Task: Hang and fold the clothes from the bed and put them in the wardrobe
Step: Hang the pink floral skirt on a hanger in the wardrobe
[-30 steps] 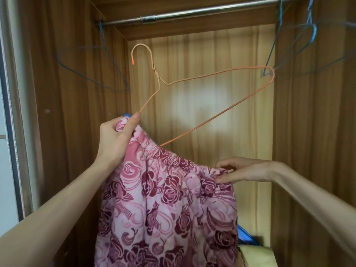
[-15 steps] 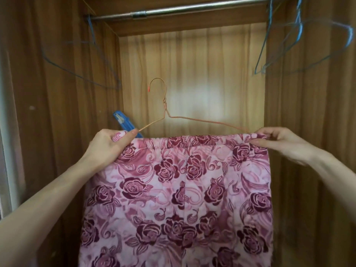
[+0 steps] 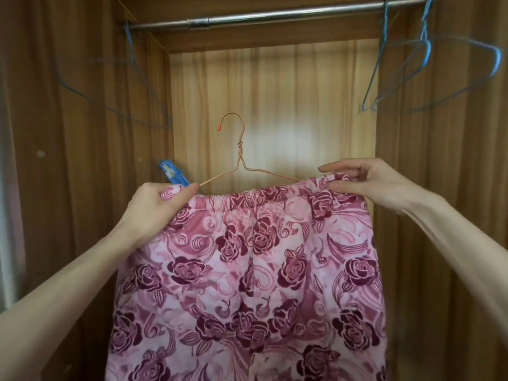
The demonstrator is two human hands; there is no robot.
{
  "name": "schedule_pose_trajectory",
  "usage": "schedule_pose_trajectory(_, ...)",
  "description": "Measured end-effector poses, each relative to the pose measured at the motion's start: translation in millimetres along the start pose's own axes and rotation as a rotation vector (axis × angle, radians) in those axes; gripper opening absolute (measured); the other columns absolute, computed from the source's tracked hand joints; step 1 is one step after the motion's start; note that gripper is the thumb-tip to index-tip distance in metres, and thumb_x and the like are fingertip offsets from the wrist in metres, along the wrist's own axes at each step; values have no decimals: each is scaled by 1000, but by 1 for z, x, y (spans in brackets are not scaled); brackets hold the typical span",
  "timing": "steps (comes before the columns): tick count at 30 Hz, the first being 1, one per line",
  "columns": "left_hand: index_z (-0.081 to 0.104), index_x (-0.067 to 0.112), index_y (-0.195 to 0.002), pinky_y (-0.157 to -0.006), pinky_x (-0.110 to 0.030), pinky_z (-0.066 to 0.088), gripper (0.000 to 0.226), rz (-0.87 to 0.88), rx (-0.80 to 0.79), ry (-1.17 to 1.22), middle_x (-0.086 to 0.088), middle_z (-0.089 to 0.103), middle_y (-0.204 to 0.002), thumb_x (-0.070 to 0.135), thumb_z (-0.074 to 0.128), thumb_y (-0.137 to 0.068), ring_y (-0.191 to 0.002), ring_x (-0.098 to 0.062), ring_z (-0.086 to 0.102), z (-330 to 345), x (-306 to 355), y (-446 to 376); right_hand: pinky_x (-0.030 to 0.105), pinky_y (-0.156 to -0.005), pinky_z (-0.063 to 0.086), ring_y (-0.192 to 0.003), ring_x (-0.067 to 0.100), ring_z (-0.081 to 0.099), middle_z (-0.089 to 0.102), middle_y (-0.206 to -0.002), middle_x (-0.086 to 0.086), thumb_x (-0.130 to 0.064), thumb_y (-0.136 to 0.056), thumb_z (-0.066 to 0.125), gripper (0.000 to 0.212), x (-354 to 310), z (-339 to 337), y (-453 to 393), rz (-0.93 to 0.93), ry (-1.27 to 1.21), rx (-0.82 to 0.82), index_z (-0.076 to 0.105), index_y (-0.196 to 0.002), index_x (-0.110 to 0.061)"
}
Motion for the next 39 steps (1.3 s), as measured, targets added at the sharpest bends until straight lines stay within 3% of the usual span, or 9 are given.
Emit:
schedule_pose_trajectory(4, 46, 3, -66, -62, -42, 47, 82, 34, 23, -17, -22, 63, -65, 81, 62, -83, -57, -33, 61, -9, 3, 1, 13, -64, 57, -81, 11, 78, 81, -98, 4, -9, -90, 75, 32, -32, 12, -8, -46, 45, -4, 75, -121, -19)
schedule_pose_trajectory(12, 58, 1, -66, -57, -52, 53, 77, 79, 198, 10, -18, 66, -64, 76, 68, -84, -65, -46, 66, -32, 11, -1, 12, -77, 56, -99, 2, 74, 76, -117, -7, -12, -94, 72, 41, -75, 25, -20, -132, 143, -72, 67, -133, -25)
schedule_pose_trajectory(16, 58, 7, -60, -55, -48, 50, 72, 107, 283, -48, -11, 63, -57, 74, 70, -84, -59, -41, 60, -41, 23, -5, 19, -82, 53, -101, 3, 69, 70, -118, -14, -62, -89, 65, 50, -54, 24, -22, 39, 458, -89, 57, -133, -39)
schedule_pose_trajectory(19, 61, 18, -58, -55, -40, 47, 60, 126, 286, -95, 1, 63, -54, 69, 71, -87, -53, -27, 59, -41, 34, -12, 29, -79, 56, -87, 5, 69, 73, -95, -12, -84, -77, 58, 60, -54, 24, -23, 47, 615, -5, 67, -102, -30)
schedule_pose_trajectory(22, 62, 11, -61, -53, -43, 51, 72, 195, 212, -195, 2, 65, -54, 77, 60, -88, -52, -22, 60, -33, 51, -23, 33, -70, 55, -73, 10, 67, 70, -76, -7, -81, -76, 62, 59, -70, 32, -28, -72, 757, 29, 61, -80, -22)
schedule_pose_trajectory(26, 65, 8, -67, -61, -50, 57, 79, 254, 177, -257, -4, 68, -60, 84, 50, -87, -60, -27, 66, -34, 67, -41, 34, -70, 55, -72, 12, 66, 70, -74, -4, -73, -80, 66, 51, -89, 34, -33, -155, 811, 52, 60, -83, -22)
schedule_pose_trajectory(29, 64, 7, -68, -63, -49, 58, 83, 254, 188, -280, -4, 68, -60, 87, 48, -84, -60, -25, 65, -39, 72, -57, 25, -65, 51, -71, 7, 67, 72, -76, -4, -57, -83, 77, 39, -103, 18, -34, -145, 697, 158, 67, -86, -19)
schedule_pose_trajectory(35, 61, 5, -75, -61, -39, 51, 85, 214, 212, -427, -6, 68, -70, 87, 41, -89, -67, -27, 66, -48, 91, -106, 37, -78, 53, -79, 21, 66, 72, -76, 5, -56, -73, 87, 41, -144, -24, -47, -13, 708, 401, 73, -76, -17)
schedule_pose_trajectory(39, 54, 20, -107, -93, -49, 54, 67, 181, 175, -305, -8, 69, -109, 82, 34, -93, -99, -29, 65, -45, 110, -138, 36, -73, 45, -75, 28, 60, 65, -75, 10, -51, -73, 90, 49, -175, -47, -58, 55, 697, 540, 62, -67, -11)
Point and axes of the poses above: each hand's wrist, its own y-axis away from the middle knuckle, its own z-axis out of the palm, x = y × z, the point moved 10 cm from there along -y, towards the middle knuckle
